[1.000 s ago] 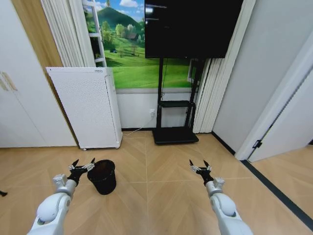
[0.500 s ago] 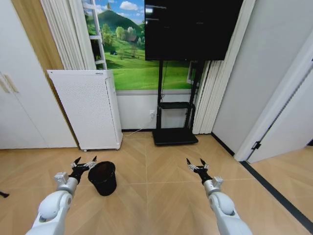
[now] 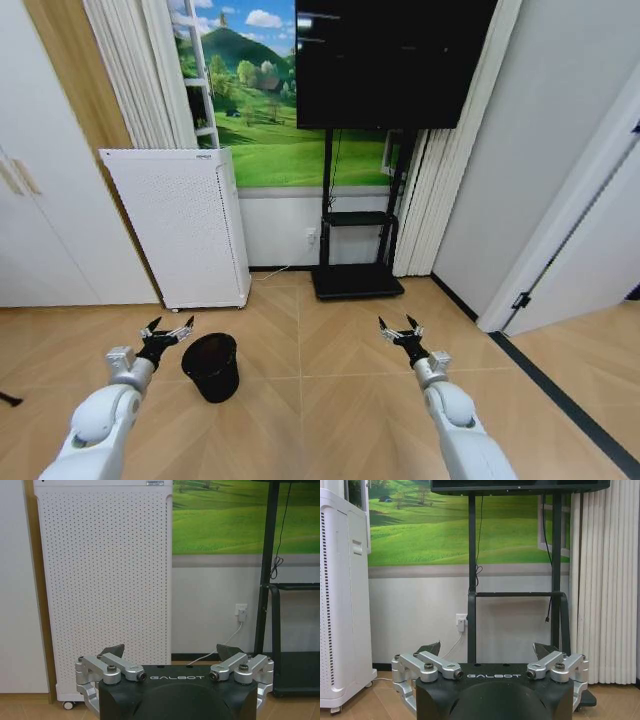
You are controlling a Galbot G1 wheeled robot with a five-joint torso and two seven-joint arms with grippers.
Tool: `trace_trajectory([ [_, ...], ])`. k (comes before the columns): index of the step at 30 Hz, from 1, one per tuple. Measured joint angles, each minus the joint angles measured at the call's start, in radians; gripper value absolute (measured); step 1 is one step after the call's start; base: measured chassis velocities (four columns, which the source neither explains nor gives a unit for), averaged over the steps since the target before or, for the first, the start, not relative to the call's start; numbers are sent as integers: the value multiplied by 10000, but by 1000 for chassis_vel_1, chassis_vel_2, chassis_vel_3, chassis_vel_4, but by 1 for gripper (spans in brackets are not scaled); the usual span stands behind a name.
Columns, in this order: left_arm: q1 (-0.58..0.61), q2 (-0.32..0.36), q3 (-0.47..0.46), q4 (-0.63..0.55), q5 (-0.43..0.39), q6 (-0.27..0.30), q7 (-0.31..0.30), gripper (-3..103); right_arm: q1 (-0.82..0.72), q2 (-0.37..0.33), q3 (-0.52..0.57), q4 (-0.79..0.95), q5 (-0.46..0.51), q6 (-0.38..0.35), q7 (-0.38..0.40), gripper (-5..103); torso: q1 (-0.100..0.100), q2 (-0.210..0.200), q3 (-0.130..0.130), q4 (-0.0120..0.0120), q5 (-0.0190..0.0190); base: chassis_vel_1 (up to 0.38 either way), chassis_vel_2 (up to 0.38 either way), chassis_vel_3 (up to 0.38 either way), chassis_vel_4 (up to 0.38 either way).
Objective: Pick up the trash bin and place the garbage on the floor into it.
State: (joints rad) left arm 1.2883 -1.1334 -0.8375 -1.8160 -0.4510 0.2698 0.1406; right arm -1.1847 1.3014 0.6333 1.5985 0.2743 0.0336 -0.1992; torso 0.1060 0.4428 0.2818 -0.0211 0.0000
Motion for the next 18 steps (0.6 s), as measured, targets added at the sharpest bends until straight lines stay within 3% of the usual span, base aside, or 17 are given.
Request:
trace_trajectory([
  [8,-87,152,83,13,-72,26,100,100,-85,-19,16,0,34,-10,2,100,107,292,185,0,0,0,0,0,0],
  [14,-155,362,94,175,-102,-256,978,100,-122,-44,7,-18,51,-14,-46,100,219,580,359,0,1,0,0,0,0],
  [18,-229,374,94,224,-122,-308,1045,100,-131,-45,4,-29,51,-16,-58,100,260,683,423,-1,0,0,0,0,0],
])
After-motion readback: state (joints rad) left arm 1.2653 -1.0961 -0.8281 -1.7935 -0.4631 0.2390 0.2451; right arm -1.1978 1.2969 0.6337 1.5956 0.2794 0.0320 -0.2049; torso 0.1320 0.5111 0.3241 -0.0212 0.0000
